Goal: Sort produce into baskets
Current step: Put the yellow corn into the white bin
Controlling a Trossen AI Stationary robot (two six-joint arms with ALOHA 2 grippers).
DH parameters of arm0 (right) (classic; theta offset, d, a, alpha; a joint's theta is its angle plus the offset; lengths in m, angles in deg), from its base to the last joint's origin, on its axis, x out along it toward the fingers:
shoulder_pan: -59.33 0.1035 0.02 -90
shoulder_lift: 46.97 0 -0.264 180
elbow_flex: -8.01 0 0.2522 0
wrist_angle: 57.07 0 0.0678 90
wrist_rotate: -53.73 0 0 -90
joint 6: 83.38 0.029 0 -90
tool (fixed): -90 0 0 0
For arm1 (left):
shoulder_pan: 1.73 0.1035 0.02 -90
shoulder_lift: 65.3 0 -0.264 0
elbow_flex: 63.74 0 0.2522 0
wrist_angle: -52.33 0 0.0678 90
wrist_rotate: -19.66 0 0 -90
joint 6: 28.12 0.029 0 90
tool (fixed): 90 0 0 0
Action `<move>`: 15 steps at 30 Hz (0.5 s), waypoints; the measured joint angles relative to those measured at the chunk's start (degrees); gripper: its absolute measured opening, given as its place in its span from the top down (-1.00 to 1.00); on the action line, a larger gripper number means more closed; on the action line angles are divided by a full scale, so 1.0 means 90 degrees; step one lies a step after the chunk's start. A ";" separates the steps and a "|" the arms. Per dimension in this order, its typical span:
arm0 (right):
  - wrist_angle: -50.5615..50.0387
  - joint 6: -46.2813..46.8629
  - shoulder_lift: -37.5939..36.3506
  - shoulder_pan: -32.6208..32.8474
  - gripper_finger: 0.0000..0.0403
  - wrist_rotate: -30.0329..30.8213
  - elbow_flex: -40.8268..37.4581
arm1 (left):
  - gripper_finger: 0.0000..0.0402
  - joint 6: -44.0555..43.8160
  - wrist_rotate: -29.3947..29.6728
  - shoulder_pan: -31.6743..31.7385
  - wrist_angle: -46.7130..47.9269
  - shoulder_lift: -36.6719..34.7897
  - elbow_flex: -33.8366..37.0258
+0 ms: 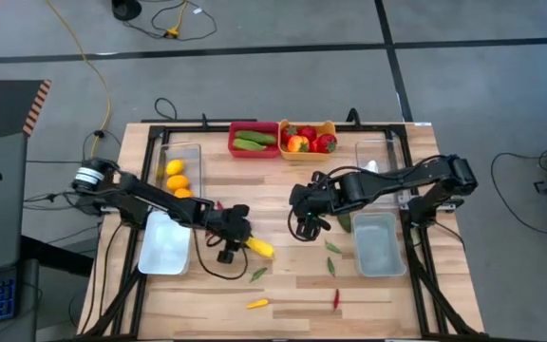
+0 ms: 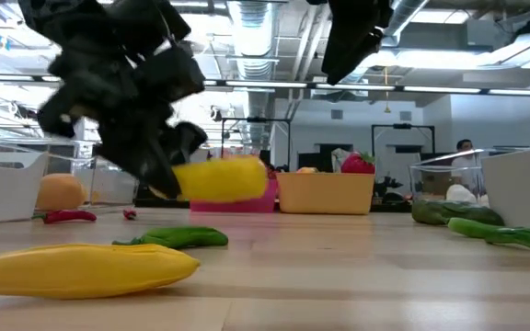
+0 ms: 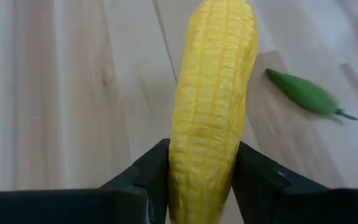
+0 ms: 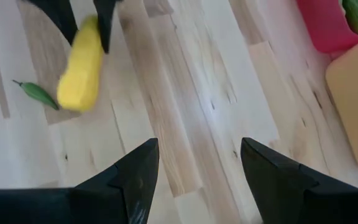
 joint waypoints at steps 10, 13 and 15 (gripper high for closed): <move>-0.0057 -0.0002 0.0000 0.0108 -0.27 -0.0008 0.0000 | 0.35 -0.1091 -0.0015 -0.0002 0.2653 -0.2510 -0.0005; -0.0042 -0.0005 0.0000 0.0104 -0.27 -0.0005 0.0000 | 0.35 -0.1601 -0.0037 -0.0002 0.3539 -0.3222 -0.0005; -0.0025 -0.0005 0.0000 0.0103 -0.27 -0.0005 0.0000 | 0.35 -0.1982 -0.0133 -0.0002 0.4059 -0.3676 -0.0005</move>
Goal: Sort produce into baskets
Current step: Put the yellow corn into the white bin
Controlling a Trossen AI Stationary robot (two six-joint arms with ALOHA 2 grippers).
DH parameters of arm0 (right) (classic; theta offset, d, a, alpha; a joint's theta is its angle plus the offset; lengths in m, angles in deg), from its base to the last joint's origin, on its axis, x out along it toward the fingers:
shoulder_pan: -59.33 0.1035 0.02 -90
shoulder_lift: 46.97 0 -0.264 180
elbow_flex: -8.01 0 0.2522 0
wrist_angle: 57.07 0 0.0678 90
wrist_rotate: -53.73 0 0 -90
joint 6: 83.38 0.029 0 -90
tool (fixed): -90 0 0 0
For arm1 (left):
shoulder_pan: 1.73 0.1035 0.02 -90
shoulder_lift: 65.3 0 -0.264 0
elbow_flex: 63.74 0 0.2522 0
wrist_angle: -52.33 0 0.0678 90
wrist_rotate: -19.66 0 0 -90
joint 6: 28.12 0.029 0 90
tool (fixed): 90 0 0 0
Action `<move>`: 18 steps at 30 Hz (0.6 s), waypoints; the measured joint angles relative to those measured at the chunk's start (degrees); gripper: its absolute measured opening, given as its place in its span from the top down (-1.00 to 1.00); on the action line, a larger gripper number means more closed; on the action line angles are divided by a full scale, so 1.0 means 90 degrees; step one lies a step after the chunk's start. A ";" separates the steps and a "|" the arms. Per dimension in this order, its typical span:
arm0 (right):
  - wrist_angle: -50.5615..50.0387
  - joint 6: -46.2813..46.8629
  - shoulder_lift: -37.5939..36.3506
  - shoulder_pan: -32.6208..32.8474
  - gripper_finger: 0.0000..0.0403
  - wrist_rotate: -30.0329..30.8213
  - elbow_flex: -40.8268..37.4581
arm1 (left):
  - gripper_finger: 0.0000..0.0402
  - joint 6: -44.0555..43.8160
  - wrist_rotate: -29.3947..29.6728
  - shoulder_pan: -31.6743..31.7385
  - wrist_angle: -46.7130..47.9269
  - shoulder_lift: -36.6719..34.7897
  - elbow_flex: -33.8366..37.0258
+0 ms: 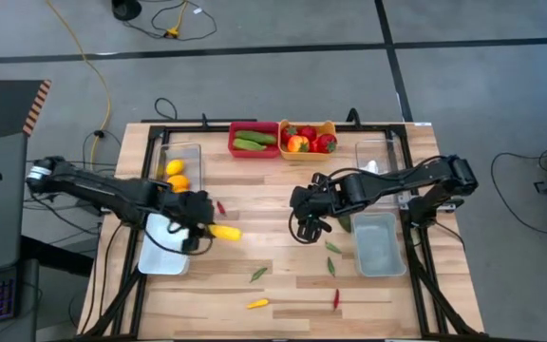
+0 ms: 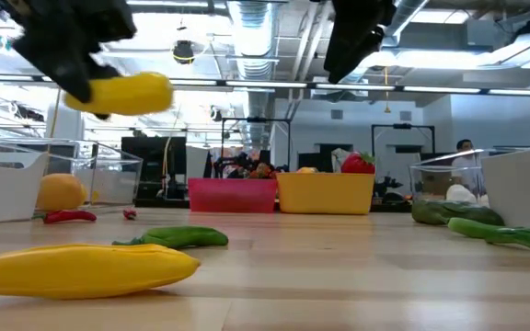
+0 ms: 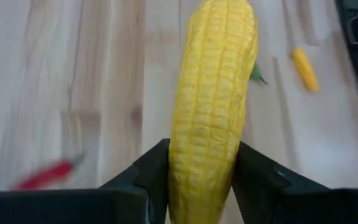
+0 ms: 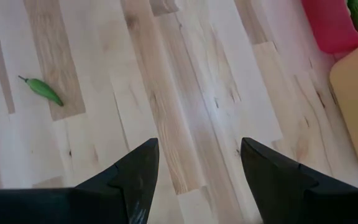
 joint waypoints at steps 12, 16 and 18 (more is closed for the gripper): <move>0.0134 -0.0012 0.0000 0.0000 -0.27 0.0005 0.0000 | 0.35 -0.2329 -0.1290 0.0000 0.2570 -0.1663 0.0000; 0.0143 -0.0012 0.0001 -0.0002 -0.27 0.0007 0.0000 | 0.35 -0.3063 -0.1883 0.0000 0.3112 -0.1759 0.0000; 0.0145 -0.0010 0.0002 -0.0002 -0.27 0.0007 0.0000 | 0.35 -0.3406 -0.2164 0.0000 0.3398 -0.1758 0.0000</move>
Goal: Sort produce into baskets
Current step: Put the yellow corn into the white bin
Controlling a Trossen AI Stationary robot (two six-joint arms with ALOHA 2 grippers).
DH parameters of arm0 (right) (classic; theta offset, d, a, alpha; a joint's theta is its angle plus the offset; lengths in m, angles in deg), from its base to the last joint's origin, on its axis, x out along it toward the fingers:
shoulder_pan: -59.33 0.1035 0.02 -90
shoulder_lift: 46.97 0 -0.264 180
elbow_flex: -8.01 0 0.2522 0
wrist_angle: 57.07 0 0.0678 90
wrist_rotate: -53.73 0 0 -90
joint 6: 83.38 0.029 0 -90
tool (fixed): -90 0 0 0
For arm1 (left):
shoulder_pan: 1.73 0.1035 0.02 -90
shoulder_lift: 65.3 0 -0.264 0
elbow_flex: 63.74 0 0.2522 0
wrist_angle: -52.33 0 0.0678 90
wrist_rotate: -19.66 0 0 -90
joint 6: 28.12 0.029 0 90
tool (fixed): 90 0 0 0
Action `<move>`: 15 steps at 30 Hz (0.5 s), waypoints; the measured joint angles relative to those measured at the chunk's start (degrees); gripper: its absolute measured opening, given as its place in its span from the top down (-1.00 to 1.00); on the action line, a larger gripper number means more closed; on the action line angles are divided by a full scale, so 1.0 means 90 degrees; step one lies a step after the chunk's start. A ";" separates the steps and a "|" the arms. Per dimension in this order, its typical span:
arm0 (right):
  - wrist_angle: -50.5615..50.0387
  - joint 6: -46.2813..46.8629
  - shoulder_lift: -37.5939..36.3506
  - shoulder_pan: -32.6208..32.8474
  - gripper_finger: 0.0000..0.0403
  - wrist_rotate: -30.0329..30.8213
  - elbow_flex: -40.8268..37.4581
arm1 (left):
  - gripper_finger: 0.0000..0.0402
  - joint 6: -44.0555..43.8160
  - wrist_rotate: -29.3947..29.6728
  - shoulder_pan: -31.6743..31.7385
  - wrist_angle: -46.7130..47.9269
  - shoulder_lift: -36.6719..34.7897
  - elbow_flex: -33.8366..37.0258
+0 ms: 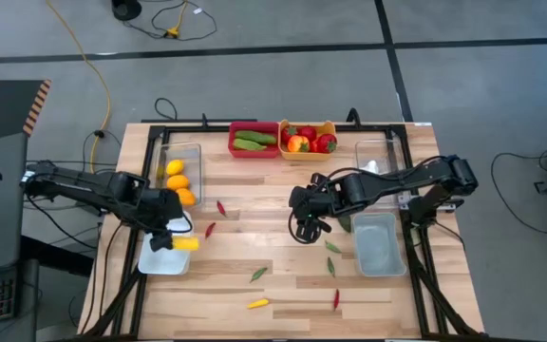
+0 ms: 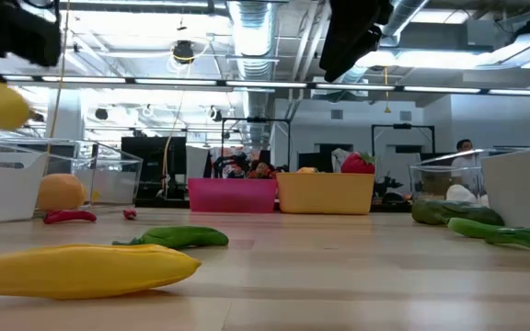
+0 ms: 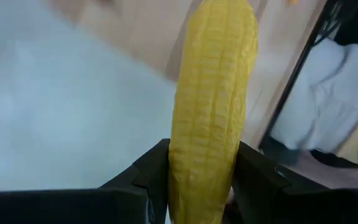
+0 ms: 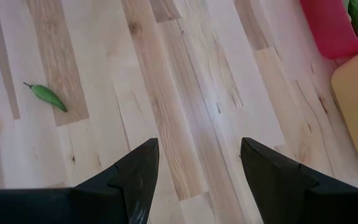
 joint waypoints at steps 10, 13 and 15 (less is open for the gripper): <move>0.0027 -0.0002 0.0000 0.0000 -0.27 0.0002 0.0000 | 0.35 -0.0623 -0.0391 0.0002 0.0514 0.0047 -0.0007; 0.0027 -0.0001 0.0000 0.0000 -0.27 0.0002 0.0000 | 0.35 -0.0601 -0.0412 0.0002 0.0521 0.0059 -0.0007; 0.0027 -0.0002 0.0000 0.0000 -0.27 0.0005 0.0000 | 0.35 -0.0599 -0.0421 0.0000 0.0526 0.0054 -0.0007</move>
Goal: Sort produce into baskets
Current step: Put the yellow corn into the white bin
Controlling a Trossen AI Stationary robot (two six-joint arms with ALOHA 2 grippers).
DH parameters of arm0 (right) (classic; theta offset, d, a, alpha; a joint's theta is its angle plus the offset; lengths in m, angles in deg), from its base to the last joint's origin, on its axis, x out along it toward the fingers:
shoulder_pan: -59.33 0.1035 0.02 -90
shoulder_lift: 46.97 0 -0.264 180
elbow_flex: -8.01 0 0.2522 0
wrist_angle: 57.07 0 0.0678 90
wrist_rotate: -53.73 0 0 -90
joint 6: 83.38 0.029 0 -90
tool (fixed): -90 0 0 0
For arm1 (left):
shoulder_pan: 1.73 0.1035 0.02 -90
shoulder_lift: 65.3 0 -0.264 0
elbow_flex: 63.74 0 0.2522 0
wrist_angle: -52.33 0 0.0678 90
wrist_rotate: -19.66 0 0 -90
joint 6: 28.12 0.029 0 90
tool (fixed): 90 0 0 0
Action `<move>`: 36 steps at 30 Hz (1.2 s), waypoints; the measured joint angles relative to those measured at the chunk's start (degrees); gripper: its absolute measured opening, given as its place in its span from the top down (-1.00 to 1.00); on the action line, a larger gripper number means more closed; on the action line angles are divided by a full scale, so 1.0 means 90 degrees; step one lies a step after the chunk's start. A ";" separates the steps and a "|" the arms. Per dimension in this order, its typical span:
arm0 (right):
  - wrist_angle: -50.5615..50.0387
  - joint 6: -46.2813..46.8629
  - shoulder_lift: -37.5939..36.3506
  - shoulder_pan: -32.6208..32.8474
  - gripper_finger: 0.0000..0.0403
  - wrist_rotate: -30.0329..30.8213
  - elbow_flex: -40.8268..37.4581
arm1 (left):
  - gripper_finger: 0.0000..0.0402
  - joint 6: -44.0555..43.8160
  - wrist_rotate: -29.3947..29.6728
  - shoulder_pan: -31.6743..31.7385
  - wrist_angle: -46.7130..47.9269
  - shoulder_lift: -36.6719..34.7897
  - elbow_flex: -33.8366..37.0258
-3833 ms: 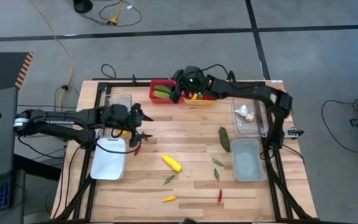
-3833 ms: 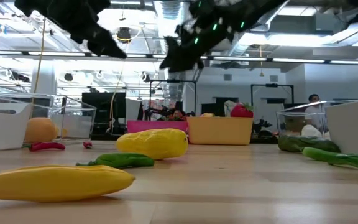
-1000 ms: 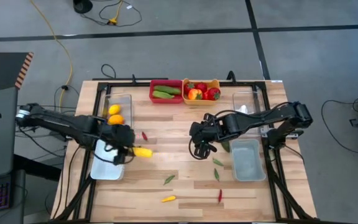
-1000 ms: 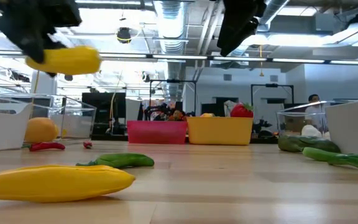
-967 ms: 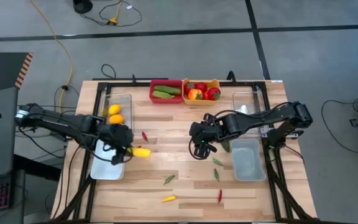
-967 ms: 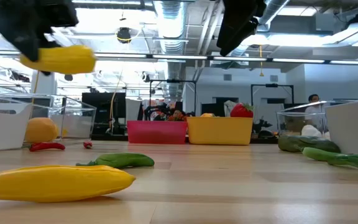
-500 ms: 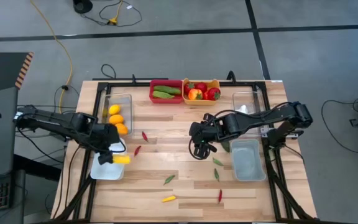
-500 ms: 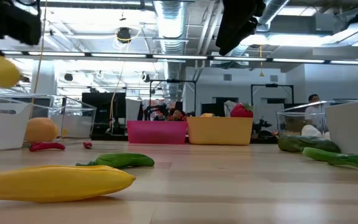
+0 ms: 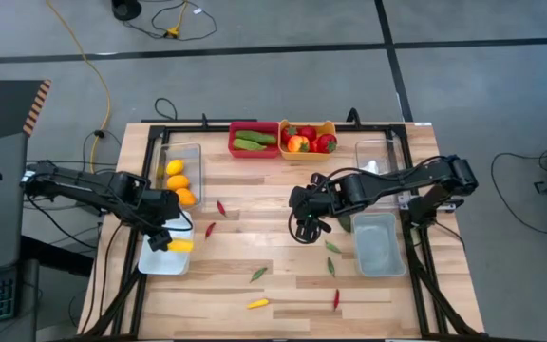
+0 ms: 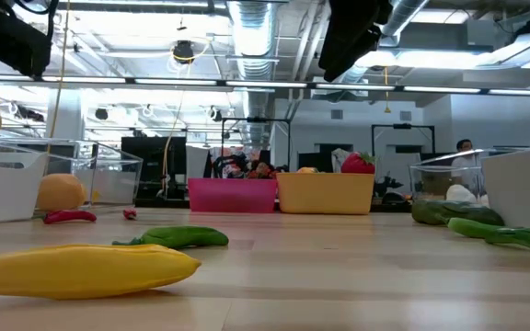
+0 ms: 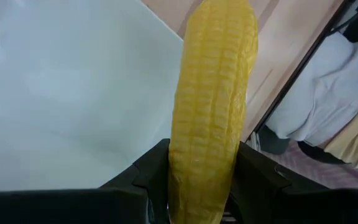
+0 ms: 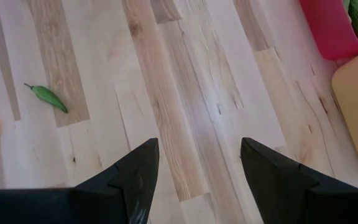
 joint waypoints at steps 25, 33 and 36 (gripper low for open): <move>0.0017 -0.0041 0.0000 -0.0010 -0.27 0.0005 0.0000 | 0.35 0.1214 0.0085 0.0002 -0.0922 0.0417 0.0005; 0.0019 -0.0059 0.0000 -0.0010 -0.27 0.0005 0.0000 | 0.35 0.2717 0.0378 0.0002 0.0002 0.1307 -0.0583; 0.0019 -0.0059 0.0000 -0.0010 -0.27 0.0005 0.0000 | 0.35 0.3341 0.0782 0.0002 0.0721 0.1662 -0.0965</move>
